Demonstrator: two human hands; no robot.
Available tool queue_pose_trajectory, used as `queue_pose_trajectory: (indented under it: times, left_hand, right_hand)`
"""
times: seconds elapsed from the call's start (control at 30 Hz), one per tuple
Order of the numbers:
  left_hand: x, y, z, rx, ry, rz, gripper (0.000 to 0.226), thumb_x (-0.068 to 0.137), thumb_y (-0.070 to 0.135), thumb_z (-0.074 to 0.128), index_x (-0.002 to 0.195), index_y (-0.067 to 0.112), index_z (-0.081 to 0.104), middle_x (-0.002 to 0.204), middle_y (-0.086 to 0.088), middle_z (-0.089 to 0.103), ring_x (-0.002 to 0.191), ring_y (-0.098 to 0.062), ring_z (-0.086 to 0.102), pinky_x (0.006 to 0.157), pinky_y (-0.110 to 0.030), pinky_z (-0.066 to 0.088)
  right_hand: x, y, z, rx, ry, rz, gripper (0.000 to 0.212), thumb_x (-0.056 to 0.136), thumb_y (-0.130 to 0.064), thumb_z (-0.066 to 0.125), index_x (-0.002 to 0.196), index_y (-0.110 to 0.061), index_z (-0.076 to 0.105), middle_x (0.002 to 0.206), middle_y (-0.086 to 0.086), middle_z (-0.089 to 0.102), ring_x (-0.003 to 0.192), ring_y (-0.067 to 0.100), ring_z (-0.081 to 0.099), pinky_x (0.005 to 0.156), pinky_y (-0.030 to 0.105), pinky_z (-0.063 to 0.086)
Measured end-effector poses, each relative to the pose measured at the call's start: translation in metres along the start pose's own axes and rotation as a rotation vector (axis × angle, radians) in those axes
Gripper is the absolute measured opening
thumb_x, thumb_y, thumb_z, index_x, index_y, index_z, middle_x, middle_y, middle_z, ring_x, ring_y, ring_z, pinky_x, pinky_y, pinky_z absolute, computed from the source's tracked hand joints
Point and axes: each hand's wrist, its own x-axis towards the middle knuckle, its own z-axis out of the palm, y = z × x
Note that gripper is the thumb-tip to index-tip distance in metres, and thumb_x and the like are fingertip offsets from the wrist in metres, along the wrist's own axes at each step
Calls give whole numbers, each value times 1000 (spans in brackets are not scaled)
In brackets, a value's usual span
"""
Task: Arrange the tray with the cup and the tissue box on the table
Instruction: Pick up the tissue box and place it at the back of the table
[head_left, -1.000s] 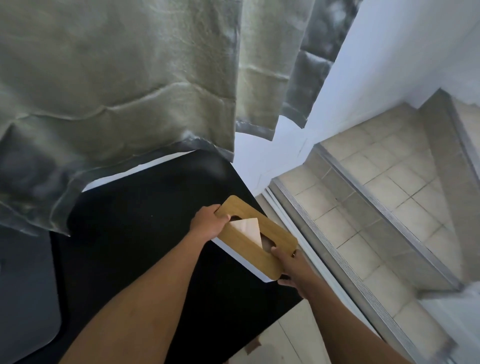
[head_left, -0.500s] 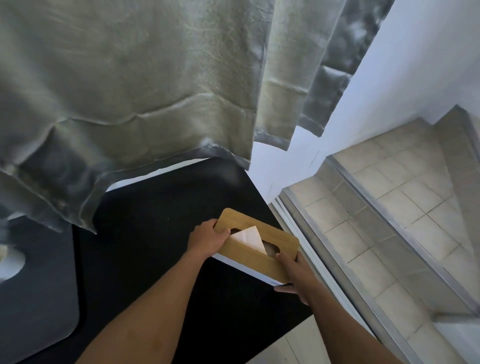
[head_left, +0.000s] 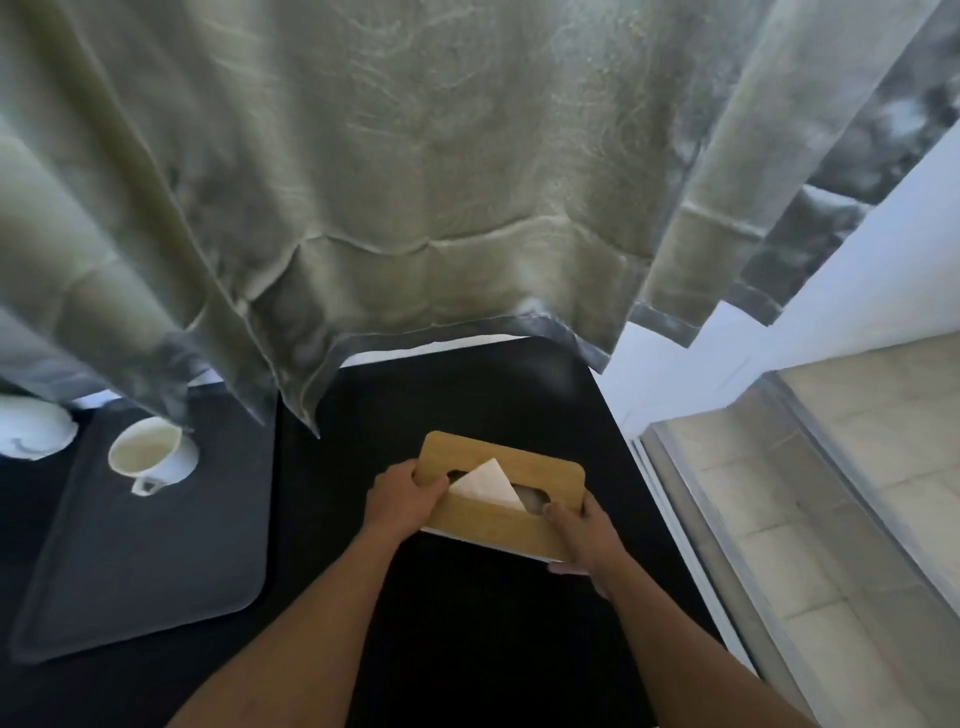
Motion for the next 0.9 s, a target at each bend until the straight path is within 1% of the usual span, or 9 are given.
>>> queue_pose_trajectory:
  times: [0.07, 0.13, 0.23, 0.33, 0.43, 0.6, 0.7, 0.8, 0.9]
  left_hand:
    - [3, -7, -7, -21, 31, -24, 57, 89, 43, 60, 139, 19, 47, 130, -7, 56, 110, -21, 54, 95, -38, 45]
    - [6, -13, -13, -51, 53, -52, 62, 88, 45, 61, 142, 19, 44, 132, -8, 54, 115, -24, 54, 99, -43, 46]
    - [13, -17, -19, -83, 85, -78, 66, 88, 46, 60, 144, 18, 41, 133, -9, 53, 114, -25, 54, 97, -43, 46]
    - [23, -14, -24, -133, 134, -121, 69, 88, 46, 61, 146, 18, 38, 137, -10, 51, 118, -27, 53, 98, -42, 46]
    - [36, -11, -28, -166, 182, -141, 67, 89, 43, 62, 146, 17, 39, 135, -11, 53, 117, -27, 54, 94, -40, 45]
    - [56, -6, -37, -216, 231, -147, 64, 90, 41, 61, 145, 17, 41, 131, -12, 55, 113, -26, 55, 88, -35, 43]
    - [71, -2, -45, -244, 240, -167, 63, 89, 42, 60, 144, 17, 42, 131, -12, 55, 112, -26, 55, 89, -36, 44]
    - [86, 2, -52, -246, 243, -176, 64, 89, 46, 59, 143, 17, 44, 131, -12, 56, 114, -28, 55, 92, -39, 46]
    - [102, 6, -61, -244, 254, -196, 63, 88, 48, 58, 141, 17, 47, 129, -12, 58, 114, -28, 56, 95, -41, 47]
  right_hand:
    - [7, -11, 7, -40, -24, -12, 74, 89, -38, 63, 151, -28, 24, 139, 10, 41, 119, 33, 52, 82, 49, 61]
    - [15, -23, 13, -83, -42, -20, 72, 89, -37, 62, 150, -28, 24, 139, 9, 41, 121, 34, 51, 83, 49, 60]
    - [26, -41, 20, -142, -59, -48, 71, 89, -38, 61, 149, -29, 25, 139, 8, 41, 121, 35, 50, 82, 49, 61]
    - [38, -60, 25, -192, -63, -70, 73, 89, -39, 60, 151, -31, 22, 142, 8, 39, 122, 34, 49, 80, 46, 61]
    - [52, -80, 32, -224, -66, -63, 75, 90, -40, 60, 152, -31, 19, 146, 10, 36, 125, 36, 47, 81, 46, 60]
    - [73, -110, 42, -264, -82, -89, 75, 90, -41, 59, 153, -29, 20, 148, 10, 35, 126, 36, 47, 83, 45, 59]
    - [87, -128, 48, -268, -69, -95, 74, 92, -39, 58, 154, -29, 19, 150, 9, 32, 126, 35, 45, 83, 46, 59]
    - [103, -146, 53, -280, -72, -92, 72, 91, -39, 59, 153, -27, 24, 149, 8, 33, 126, 34, 45, 86, 51, 58]
    - [118, -163, 59, -300, -86, -96, 66, 91, -40, 58, 149, -27, 30, 146, 7, 38, 114, 28, 47, 85, 50, 59]
